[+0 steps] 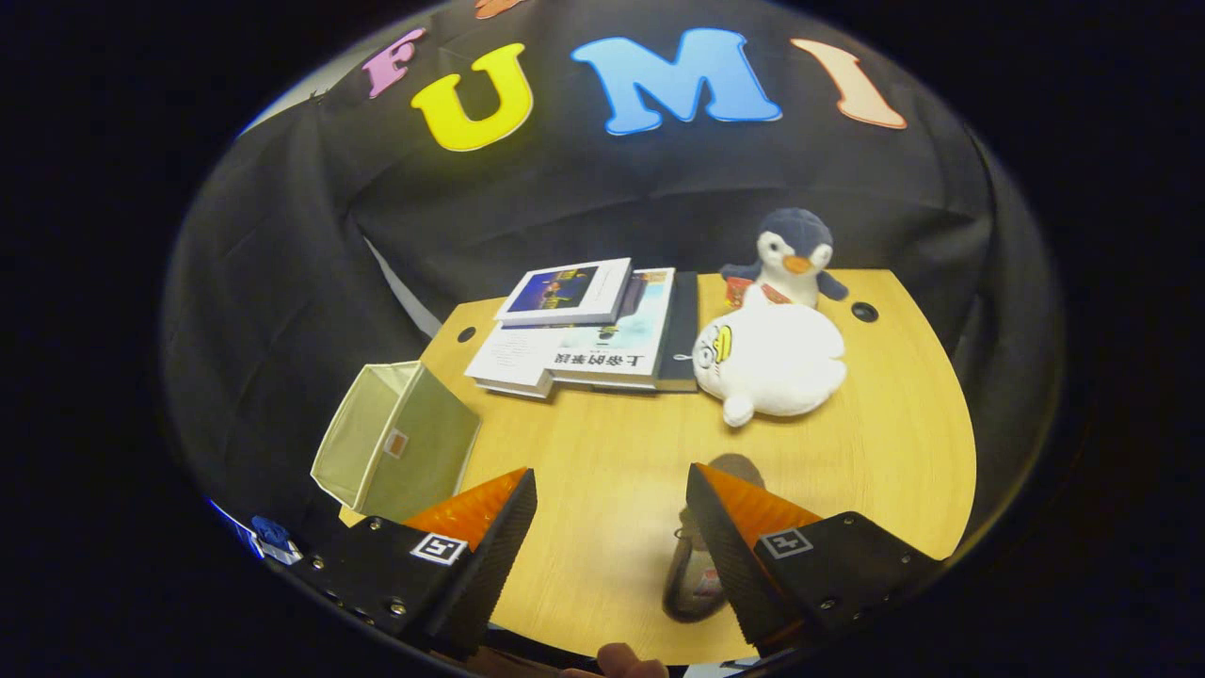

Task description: Open the storage box then place both shoes into the box .Put the left shoe in first, then the right shoe, with the right side of both shoes facing outward in a uniform manner.

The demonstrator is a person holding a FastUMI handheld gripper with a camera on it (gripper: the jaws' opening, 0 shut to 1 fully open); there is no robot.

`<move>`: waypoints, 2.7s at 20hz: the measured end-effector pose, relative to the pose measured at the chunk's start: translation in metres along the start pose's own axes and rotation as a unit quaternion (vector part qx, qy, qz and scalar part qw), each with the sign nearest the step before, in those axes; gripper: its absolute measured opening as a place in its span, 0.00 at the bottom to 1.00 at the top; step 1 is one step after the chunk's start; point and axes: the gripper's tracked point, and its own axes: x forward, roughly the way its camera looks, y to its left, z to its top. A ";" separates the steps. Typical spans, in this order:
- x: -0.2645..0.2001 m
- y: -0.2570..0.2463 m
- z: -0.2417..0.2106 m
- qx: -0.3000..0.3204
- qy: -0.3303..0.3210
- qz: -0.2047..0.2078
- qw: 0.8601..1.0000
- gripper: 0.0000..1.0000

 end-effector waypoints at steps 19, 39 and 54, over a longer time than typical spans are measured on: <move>0.066 -0.135 -0.133 0.027 0.142 -0.106 0.984 0.93; 0.053 -0.095 -0.078 0.048 0.077 -0.086 0.992 0.04; 0.020 0.023 0.017 -0.019 0.038 -0.030 0.999 0.04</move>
